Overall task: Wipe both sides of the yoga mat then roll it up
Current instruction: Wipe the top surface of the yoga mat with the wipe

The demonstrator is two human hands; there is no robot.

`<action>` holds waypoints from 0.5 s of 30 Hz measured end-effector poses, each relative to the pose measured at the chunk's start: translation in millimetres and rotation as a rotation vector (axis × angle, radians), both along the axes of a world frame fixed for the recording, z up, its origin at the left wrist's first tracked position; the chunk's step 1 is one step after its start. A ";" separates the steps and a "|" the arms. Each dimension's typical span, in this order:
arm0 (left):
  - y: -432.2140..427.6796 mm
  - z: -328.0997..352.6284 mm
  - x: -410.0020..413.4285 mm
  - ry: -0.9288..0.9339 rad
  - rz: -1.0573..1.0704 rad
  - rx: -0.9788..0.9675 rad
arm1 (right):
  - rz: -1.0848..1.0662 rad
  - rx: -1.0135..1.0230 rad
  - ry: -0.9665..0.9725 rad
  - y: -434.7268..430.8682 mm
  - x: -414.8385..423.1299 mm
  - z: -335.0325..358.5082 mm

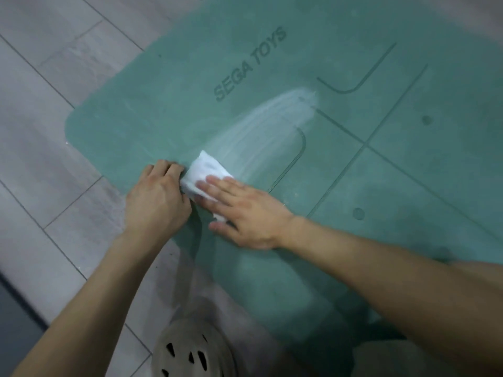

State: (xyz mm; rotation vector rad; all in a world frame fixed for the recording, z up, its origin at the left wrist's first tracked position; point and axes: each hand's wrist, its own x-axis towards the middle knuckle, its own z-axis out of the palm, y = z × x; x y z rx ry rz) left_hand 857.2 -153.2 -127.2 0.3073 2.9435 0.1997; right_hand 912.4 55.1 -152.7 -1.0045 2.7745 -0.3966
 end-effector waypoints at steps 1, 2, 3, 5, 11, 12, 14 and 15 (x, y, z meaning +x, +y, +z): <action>-0.1 0.4 0.9 -0.002 0.004 0.000 | -0.050 0.037 0.022 17.0 -20.2 -1.6; -0.4 0.7 1.2 -0.001 0.008 0.001 | -0.185 0.075 0.027 37.0 -47.0 -2.6; -1.0 0.9 0.8 0.001 0.007 0.002 | -0.375 0.115 0.029 58.7 -78.3 -0.4; -1.7 2.0 -1.6 -0.009 -0.005 0.008 | -0.746 0.138 -0.039 85.4 -125.8 8.7; -1.7 5.5 -3.8 -0.027 0.007 0.016 | 0.002 0.093 -0.003 -8.6 -66.0 -5.0; -1.3 5.1 -2.9 -0.033 0.008 0.015 | -0.013 0.099 0.031 11.1 -72.2 -3.6; -0.2 5.8 -1.1 -0.046 0.016 0.013 | -0.381 0.147 0.018 71.7 -103.0 5.0; -0.3 6.8 -0.6 -0.048 0.021 0.019 | -0.601 0.199 -0.005 104.2 -114.8 12.7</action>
